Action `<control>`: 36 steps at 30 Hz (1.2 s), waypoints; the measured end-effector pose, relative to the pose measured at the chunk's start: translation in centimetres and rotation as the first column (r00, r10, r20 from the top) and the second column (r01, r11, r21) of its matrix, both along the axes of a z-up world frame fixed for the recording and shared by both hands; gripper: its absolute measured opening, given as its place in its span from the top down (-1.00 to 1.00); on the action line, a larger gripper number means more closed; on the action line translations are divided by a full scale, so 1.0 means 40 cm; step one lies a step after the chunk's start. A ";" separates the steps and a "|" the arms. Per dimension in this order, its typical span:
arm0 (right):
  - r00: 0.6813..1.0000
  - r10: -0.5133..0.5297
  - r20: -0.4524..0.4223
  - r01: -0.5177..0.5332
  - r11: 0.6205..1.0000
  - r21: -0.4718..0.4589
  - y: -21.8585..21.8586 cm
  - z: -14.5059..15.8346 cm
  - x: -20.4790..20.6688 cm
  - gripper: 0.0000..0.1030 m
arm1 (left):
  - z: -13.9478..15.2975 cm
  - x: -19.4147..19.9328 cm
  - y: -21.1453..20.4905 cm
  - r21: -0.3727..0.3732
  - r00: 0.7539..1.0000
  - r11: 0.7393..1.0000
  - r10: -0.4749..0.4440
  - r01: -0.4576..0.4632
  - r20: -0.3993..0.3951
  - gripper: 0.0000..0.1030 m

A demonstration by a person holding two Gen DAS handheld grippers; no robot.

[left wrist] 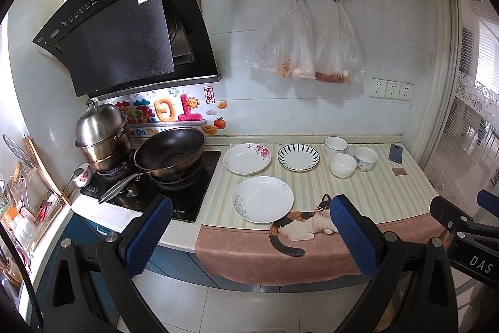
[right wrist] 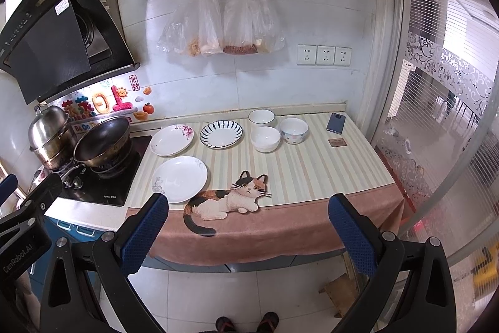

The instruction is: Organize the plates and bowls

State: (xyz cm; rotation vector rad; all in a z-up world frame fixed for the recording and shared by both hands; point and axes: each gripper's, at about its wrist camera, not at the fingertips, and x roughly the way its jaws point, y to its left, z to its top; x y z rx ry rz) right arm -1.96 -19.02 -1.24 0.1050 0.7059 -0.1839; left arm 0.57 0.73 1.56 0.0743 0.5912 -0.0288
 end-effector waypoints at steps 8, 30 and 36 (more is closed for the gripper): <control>1.000 0.002 0.000 -0.002 1.000 0.006 -0.014 0.016 0.011 -1.00 | 0.002 0.009 -0.006 0.000 1.000 1.000 0.001 -0.001 -0.003 -1.00; 1.000 0.004 0.000 -0.004 1.000 0.011 -0.022 0.021 0.025 -1.00 | -0.001 0.008 -0.012 0.002 1.000 1.000 0.003 -0.003 0.004 -1.00; 1.000 0.004 0.001 -0.004 1.000 0.012 -0.021 0.018 0.028 -1.00 | -0.002 0.010 -0.013 0.005 1.000 1.000 0.001 -0.001 0.005 -1.00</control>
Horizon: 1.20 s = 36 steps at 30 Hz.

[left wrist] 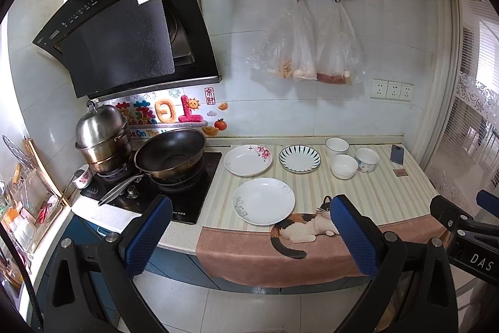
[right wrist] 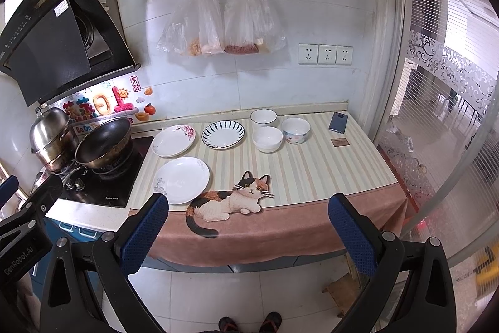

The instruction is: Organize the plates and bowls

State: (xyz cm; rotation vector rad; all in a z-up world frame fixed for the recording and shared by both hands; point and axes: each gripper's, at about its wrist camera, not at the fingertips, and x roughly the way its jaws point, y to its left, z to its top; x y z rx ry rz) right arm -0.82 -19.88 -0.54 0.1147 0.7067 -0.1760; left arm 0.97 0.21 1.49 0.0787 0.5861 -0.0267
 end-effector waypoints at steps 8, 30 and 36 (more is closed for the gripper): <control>1.000 0.000 -0.001 0.000 1.000 -0.001 0.004 -0.008 0.002 -1.00 | -0.001 -0.001 0.001 -0.001 1.000 1.000 0.000 0.000 0.001 -1.00; 0.997 0.080 -0.020 -0.079 0.994 0.070 0.072 -0.132 0.178 -1.00 | -0.205 0.314 0.155 -0.030 0.986 0.995 0.089 -0.094 -0.139 -1.00; 0.967 0.166 -0.194 -0.125 0.970 0.209 0.066 -0.322 0.399 -1.00 | -0.371 0.531 0.212 -0.051 0.949 0.990 0.110 -0.131 -0.294 -1.00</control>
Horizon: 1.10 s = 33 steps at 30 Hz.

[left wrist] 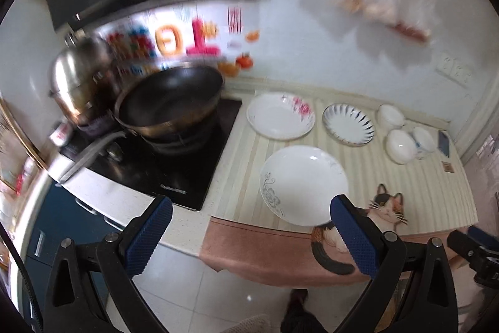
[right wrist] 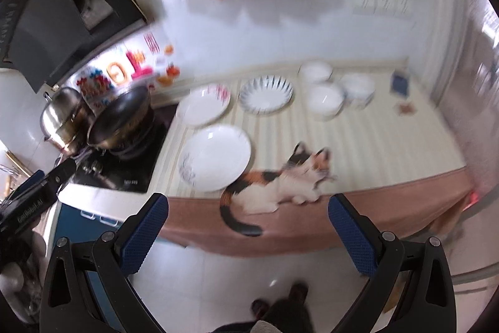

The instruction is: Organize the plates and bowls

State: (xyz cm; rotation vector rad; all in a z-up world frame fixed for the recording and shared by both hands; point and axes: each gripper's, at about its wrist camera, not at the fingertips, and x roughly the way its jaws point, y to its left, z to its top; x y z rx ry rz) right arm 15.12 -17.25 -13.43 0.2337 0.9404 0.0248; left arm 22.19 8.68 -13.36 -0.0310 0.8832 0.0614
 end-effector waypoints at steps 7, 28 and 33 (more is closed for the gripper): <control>0.981 0.066 -0.183 -0.044 0.992 0.118 -0.048 -0.293 0.303 -1.00 | -0.267 0.275 -0.004 -0.038 0.970 0.999 0.010 -0.020 -0.243 -0.97; 0.817 0.348 -0.459 -0.259 0.934 0.246 0.065 -0.788 0.818 -0.24 | -0.602 0.487 -0.045 -0.180 0.838 0.983 -0.063 -0.043 -0.542 0.06; 0.813 0.345 -0.470 -0.233 0.931 0.281 0.075 -0.802 0.835 0.34 | -0.590 0.490 -0.041 -0.174 0.848 0.984 -0.059 -0.039 -0.527 0.23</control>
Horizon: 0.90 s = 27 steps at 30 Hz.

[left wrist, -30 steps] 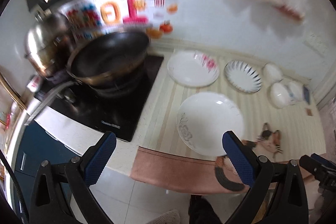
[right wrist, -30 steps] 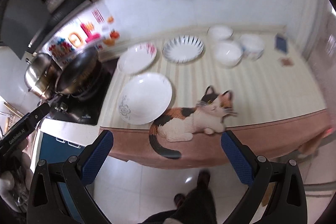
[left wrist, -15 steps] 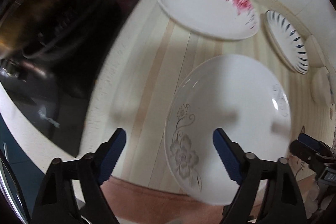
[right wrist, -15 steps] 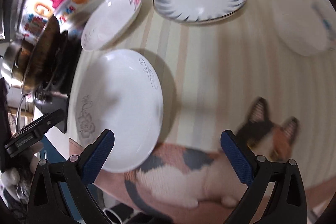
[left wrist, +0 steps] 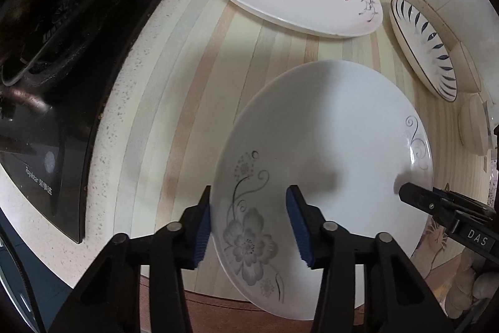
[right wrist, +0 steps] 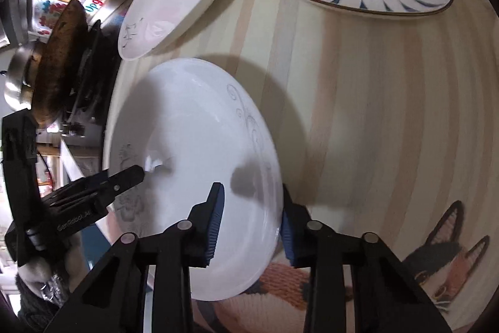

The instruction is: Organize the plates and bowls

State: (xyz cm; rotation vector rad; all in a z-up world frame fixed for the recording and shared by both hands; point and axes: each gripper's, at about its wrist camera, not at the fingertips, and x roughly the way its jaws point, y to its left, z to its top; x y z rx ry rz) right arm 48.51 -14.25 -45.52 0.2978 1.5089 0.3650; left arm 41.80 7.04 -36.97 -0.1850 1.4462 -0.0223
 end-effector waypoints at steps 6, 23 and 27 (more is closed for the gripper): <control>1.000 0.006 0.005 -0.006 1.000 -0.018 -0.012 0.015 -0.018 0.41 | 0.048 -0.019 -0.021 0.013 0.998 0.999 -0.043 0.042 0.038 0.34; 0.992 -0.108 0.064 0.109 0.994 -0.011 -0.266 0.166 -0.125 0.41 | 0.145 -0.029 -0.273 -0.006 0.971 0.976 -0.215 0.217 0.101 0.34; 0.988 -0.139 0.071 0.141 0.990 -0.019 -0.347 0.182 -0.172 0.41 | 0.121 -0.023 -0.345 -0.012 0.963 0.966 -0.255 0.257 0.085 0.34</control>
